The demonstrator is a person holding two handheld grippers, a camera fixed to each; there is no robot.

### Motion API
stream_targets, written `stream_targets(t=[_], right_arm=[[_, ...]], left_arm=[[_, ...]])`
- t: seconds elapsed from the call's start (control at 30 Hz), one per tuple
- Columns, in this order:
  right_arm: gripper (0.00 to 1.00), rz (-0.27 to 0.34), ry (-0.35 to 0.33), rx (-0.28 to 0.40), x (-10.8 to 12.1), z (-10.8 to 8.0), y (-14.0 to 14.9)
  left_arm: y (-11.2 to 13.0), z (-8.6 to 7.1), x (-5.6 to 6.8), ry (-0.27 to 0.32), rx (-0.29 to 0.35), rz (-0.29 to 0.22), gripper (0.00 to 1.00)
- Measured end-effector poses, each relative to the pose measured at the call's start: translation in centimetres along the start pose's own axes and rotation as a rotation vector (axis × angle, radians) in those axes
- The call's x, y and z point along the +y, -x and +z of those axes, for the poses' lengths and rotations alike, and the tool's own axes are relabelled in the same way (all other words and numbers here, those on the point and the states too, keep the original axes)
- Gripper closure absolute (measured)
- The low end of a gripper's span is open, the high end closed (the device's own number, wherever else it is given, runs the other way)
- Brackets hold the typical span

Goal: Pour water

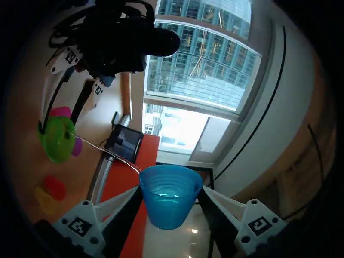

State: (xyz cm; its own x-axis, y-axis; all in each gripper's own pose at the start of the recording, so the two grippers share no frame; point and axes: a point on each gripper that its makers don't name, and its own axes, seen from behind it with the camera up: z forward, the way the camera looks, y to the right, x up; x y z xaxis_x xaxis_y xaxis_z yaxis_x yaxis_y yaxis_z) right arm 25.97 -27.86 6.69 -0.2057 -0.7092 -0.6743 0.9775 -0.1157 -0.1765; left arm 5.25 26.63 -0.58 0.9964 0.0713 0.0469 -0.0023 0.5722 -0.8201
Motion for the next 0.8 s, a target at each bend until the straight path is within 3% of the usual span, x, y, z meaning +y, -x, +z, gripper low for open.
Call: stream_targets(t=[0.27, 0.47, 0.67, 0.8], right_arm=[[0.10, -0.067, -0.003, -0.001, 0.0, 0.3, -0.5], [0.10, -0.053, 0.004, 0.001, 0.1, 0.1, -0.5], [0.11, 0.083, 0.013, -0.002, -0.1, -0.5, -0.1], [0.10, 0.245, 0.017, -0.019, -0.9, -0.9, 0.7]], left_arm=[[-0.2, -0.1, 0.0, 0.001, 0.005, -0.001, 0.16], [-0.3, -0.1, 0.0, -0.001, 0.008, -0.002, 0.16], [-0.3, -0.3, 0.0, -0.003, 0.009, 0.002, 0.16], [-0.4, -0.4, 0.0, -0.004, 0.009, 0.006, 0.16]])
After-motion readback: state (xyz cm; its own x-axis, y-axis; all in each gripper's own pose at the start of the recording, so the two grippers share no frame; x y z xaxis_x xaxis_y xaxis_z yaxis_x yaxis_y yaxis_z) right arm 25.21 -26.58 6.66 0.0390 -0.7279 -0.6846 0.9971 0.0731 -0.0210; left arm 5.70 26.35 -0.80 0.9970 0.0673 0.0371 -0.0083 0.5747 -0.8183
